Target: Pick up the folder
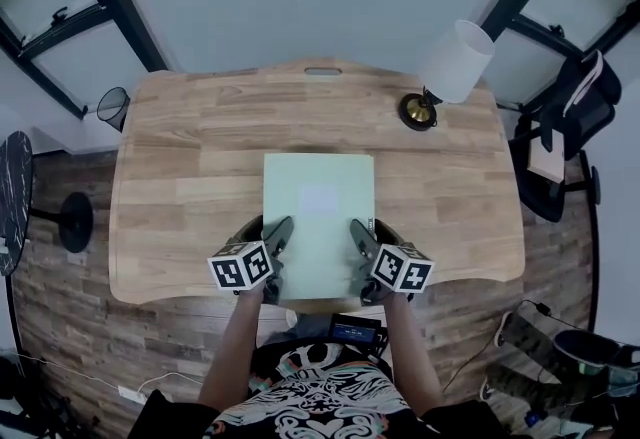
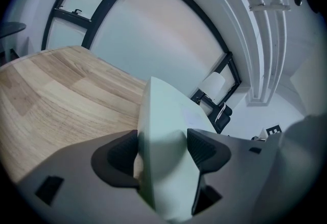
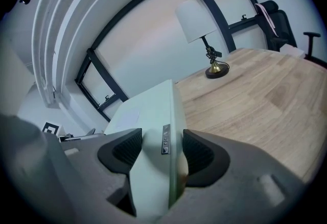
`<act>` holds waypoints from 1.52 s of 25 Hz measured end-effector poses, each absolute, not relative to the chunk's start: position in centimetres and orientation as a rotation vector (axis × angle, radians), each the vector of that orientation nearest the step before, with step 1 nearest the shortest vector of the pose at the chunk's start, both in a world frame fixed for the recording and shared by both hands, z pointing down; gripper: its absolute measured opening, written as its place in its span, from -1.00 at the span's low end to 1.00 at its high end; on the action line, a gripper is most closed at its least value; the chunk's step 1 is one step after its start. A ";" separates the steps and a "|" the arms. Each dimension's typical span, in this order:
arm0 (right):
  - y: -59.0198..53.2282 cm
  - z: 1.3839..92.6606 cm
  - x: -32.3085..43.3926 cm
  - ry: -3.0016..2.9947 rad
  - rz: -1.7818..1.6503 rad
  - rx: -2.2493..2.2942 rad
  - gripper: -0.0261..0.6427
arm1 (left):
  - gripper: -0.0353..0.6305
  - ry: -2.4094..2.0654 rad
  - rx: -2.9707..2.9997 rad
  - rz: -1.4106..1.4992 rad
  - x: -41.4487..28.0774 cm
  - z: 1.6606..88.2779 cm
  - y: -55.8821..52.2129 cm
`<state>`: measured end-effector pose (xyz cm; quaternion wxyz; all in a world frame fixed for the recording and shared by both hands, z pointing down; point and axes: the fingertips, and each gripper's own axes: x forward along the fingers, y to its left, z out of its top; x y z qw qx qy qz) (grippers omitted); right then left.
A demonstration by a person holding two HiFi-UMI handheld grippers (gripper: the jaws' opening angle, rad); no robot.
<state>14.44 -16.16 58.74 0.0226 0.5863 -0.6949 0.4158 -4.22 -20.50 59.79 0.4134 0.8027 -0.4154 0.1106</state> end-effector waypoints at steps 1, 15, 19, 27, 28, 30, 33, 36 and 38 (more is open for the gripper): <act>-16.1 58.4 14.4 -2.159 1.281 1.817 -0.21 | -0.04 -1.045 2.021 0.275 -4.2 59.6 -20.4; -13.8 55.2 13.2 -2.210 1.218 1.848 -0.21 | -0.04 -1.070 2.091 0.229 -5.6 55.8 -18.4; -13.2 54.4 13.1 -2.214 1.200 1.850 -0.21 | -0.04 -1.069 2.093 0.216 -5.7 55.1 -17.7; -12.1 53.2 12.6 -2.225 1.179 1.865 -0.21 | -0.04 -1.068 2.113 0.207 -6.1 53.8 -16.8; -12.0 53.1 12.6 -2.223 1.178 1.870 -0.21 | -0.04 -1.067 2.116 0.206 -6.2 53.6 -16.8; -11.8 53.1 12.7 -2.216 1.175 1.876 -0.21 | -0.04 -1.065 2.118 0.200 -6.2 53.5 -16.7; -11.7 52.7 12.6 -2.226 1.164 1.868 -0.21 | -0.04 -1.056 2.107 0.196 -6.1 53.7 -16.3; -11.6 52.4 12.7 -2.232 1.164 1.868 -0.21 | -0.04 -1.050 2.108 0.191 -6.0 53.5 -16.2; -11.6 52.3 12.7 -2.235 1.160 1.872 -0.21 | -0.04 -1.050 2.114 0.191 -6.0 53.3 -16.2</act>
